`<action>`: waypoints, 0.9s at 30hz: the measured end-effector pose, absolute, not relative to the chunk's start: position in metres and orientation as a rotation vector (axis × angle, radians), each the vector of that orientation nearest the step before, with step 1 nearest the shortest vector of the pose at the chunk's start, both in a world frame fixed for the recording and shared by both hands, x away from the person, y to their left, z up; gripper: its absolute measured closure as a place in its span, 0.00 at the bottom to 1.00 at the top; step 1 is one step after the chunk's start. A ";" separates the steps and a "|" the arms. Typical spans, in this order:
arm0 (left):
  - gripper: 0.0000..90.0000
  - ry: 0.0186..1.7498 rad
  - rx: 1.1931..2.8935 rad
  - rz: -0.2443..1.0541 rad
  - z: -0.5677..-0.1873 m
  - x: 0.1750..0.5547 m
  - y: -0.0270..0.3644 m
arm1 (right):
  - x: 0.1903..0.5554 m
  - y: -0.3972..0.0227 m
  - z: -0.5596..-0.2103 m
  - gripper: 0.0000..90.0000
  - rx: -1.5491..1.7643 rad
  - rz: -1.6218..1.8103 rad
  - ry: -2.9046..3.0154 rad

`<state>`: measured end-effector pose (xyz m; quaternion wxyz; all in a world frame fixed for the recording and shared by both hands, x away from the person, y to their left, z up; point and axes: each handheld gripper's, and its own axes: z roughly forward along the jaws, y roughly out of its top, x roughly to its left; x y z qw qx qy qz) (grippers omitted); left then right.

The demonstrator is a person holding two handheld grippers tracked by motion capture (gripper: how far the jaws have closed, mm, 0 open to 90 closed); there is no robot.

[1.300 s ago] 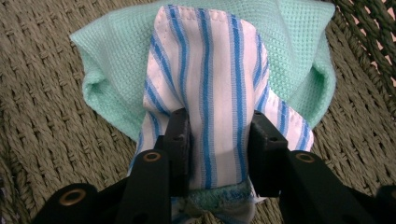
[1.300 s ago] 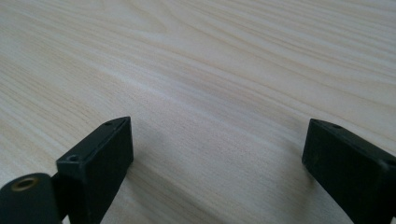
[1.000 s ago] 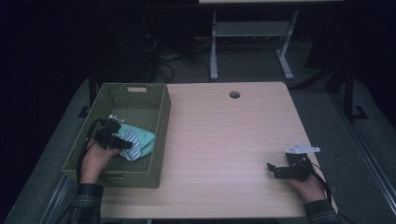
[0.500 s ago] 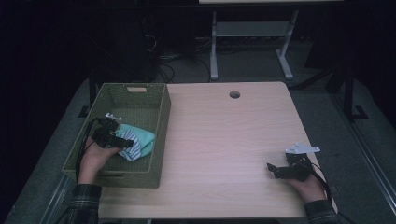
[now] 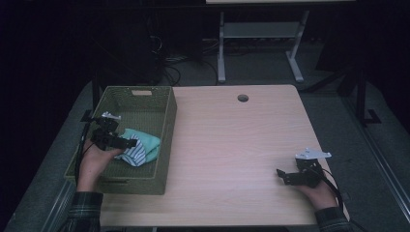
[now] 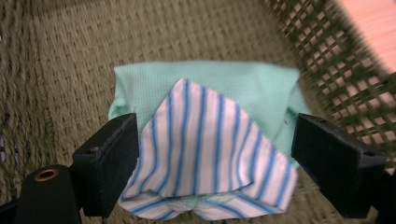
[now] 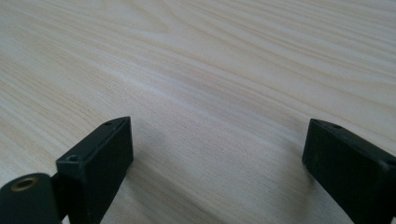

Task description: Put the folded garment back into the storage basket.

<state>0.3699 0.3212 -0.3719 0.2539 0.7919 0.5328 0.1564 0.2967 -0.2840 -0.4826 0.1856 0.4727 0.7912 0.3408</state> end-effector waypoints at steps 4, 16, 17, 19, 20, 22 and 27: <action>0.16 1.420 2.115 0.423 -0.360 0.365 0.317 | 0.297 -0.284 -0.483 0.09 1.331 0.960 2.229; 0.16 1.311 2.076 0.415 -0.334 0.354 0.294 | 0.297 -0.284 -0.483 0.09 1.332 0.960 2.229; 0.16 1.299 2.075 0.410 -0.333 0.354 0.292 | 0.297 -0.284 -0.483 0.09 1.332 0.960 2.229; 0.16 1.284 2.069 0.401 -0.331 0.352 0.286 | 0.297 -0.284 -0.483 0.09 1.332 0.960 2.229; 0.16 1.279 2.071 0.400 -0.330 0.352 0.284 | 0.297 -0.284 -0.483 0.09 1.332 0.960 2.229; 0.16 1.265 2.073 0.398 -0.329 0.352 0.279 | 0.297 -0.284 -0.483 0.09 1.331 0.959 2.229; 0.16 1.228 2.075 0.375 -0.327 0.351 0.266 | 0.297 -0.284 -0.483 0.09 1.332 0.960 2.229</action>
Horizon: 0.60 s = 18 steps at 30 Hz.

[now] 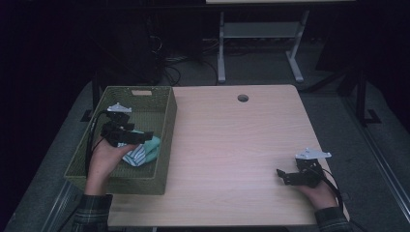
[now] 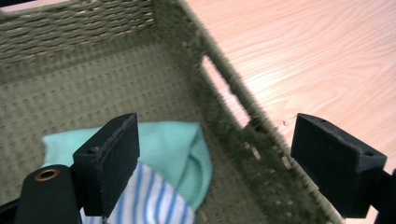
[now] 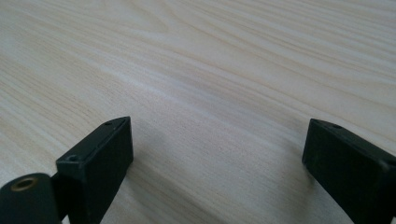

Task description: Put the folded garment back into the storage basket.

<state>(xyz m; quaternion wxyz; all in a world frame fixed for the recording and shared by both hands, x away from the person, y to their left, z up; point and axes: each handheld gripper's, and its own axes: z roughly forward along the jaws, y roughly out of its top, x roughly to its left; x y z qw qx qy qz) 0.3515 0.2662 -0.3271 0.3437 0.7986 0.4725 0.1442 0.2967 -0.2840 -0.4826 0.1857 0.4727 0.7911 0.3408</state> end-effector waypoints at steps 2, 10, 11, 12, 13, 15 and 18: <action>0.16 1.208 2.075 0.363 -0.327 0.351 0.259 | 0.297 -0.284 -0.483 0.09 1.331 0.959 2.229; 0.17 1.118 2.088 0.291 -0.330 0.353 0.229 | 0.297 -0.284 -0.483 0.09 1.331 0.960 2.229; 0.17 1.111 2.086 0.286 -0.331 0.353 0.224 | 0.297 -0.284 -0.483 0.09 1.331 0.959 2.230; 0.17 1.105 2.082 0.282 -0.332 0.354 0.220 | 0.297 -0.284 -0.483 0.09 1.331 0.959 2.229; 0.17 1.097 2.082 0.271 -0.333 0.354 0.216 | 0.297 -0.284 -0.483 0.09 1.331 0.959 2.229; 0.17 1.079 2.083 0.261 -0.334 0.354 0.208 | 0.297 -0.284 -0.483 0.09 1.331 0.959 2.229; 0.17 1.062 2.085 0.254 -0.335 0.354 0.197 | 0.297 -0.284 -0.483 0.09 1.331 0.960 2.229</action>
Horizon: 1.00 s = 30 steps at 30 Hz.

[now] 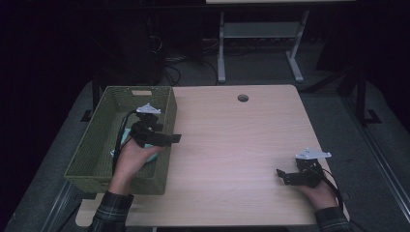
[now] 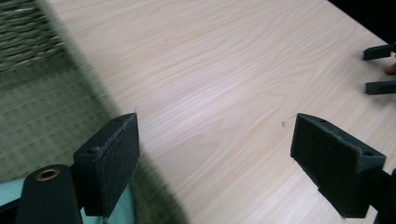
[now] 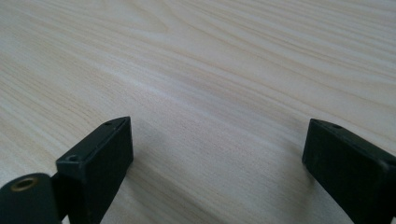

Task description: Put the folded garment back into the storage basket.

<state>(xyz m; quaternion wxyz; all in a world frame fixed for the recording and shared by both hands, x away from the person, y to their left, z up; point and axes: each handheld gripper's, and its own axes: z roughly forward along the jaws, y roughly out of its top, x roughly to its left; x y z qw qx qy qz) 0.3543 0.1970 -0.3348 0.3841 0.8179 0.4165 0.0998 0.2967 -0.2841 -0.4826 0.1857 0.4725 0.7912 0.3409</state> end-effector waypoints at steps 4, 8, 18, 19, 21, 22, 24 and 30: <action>0.17 1.030 2.094 0.251 -0.336 0.353 0.182 | 0.297 -0.284 -0.483 0.09 1.331 0.960 2.229; 0.17 1.003 2.091 0.247 -0.337 0.351 0.167 | 0.297 -0.284 -0.483 0.09 1.332 0.961 2.228; 0.17 0.962 2.116 0.239 -0.354 0.348 0.139 | 0.297 -0.284 -0.483 0.09 1.330 0.961 2.229; 0.17 0.956 2.122 0.235 -0.356 0.348 0.136 | 0.297 -0.284 -0.483 0.09 1.331 0.960 2.229; 0.17 0.948 2.128 0.231 -0.360 0.347 0.130 | 0.297 -0.284 -0.483 0.09 1.331 0.961 2.229; 0.17 0.941 2.134 0.230 -0.362 0.346 0.127 | 0.297 -0.284 -0.483 0.09 1.331 0.960 2.229; 0.17 0.929 2.152 0.231 -0.367 0.345 0.120 | 0.297 -0.284 -0.483 0.09 1.331 0.960 2.229; 0.17 0.897 2.175 0.225 -0.378 0.340 0.103 | 0.297 -0.284 -0.483 0.09 1.329 0.960 2.231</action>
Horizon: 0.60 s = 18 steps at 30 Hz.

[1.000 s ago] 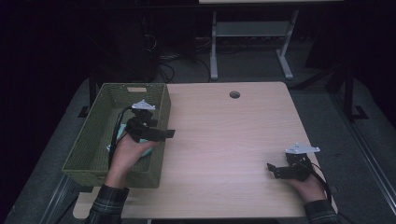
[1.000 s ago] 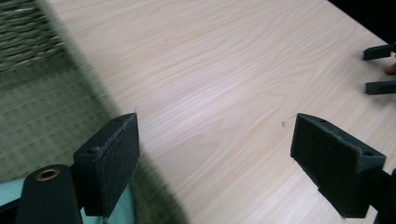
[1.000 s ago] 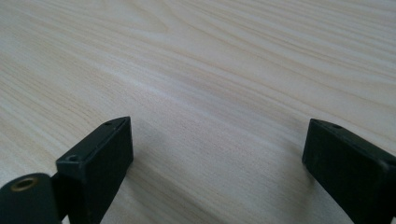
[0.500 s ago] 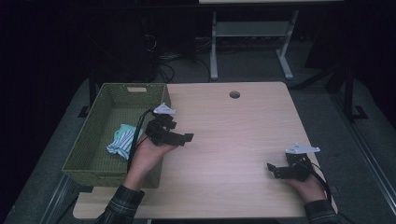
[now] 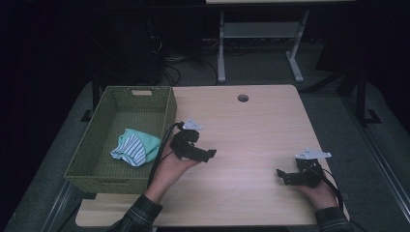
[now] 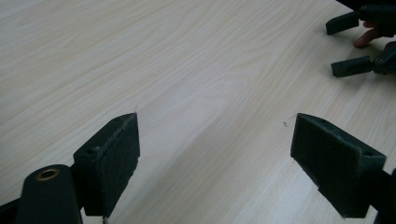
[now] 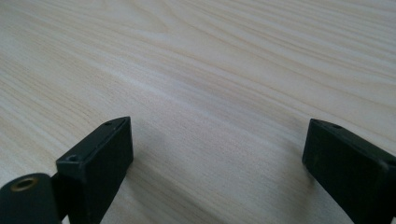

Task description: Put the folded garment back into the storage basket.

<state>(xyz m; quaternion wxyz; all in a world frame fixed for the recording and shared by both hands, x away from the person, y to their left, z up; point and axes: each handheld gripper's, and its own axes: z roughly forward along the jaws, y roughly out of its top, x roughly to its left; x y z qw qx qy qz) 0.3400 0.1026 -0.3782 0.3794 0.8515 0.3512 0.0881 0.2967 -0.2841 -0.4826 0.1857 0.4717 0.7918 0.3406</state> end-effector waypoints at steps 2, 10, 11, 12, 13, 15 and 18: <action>0.17 0.888 2.186 0.227 -0.385 0.339 0.096 | 0.297 -0.284 -0.483 0.09 1.329 0.961 2.232; 0.17 0.859 2.253 0.226 -0.415 0.335 0.077 | 0.297 -0.284 -0.483 0.09 1.328 0.963 2.235; 0.16 0.858 2.257 0.227 -0.418 0.335 0.076 | 0.297 -0.284 -0.483 0.09 1.327 0.963 2.235; 0.16 0.860 2.258 0.227 -0.421 0.335 0.076 | 0.297 -0.284 -0.483 0.09 1.328 0.963 2.235; 0.17 0.864 2.259 0.227 -0.425 0.336 0.075 | 0.296 -0.284 -0.483 0.09 1.328 0.963 2.235; 0.17 0.860 2.267 0.234 -0.433 0.337 0.074 | 0.297 -0.284 -0.483 0.09 1.328 0.962 2.235; 0.17 0.869 2.270 0.221 -0.444 0.338 0.074 | 0.297 -0.284 -0.483 0.09 1.327 0.962 2.235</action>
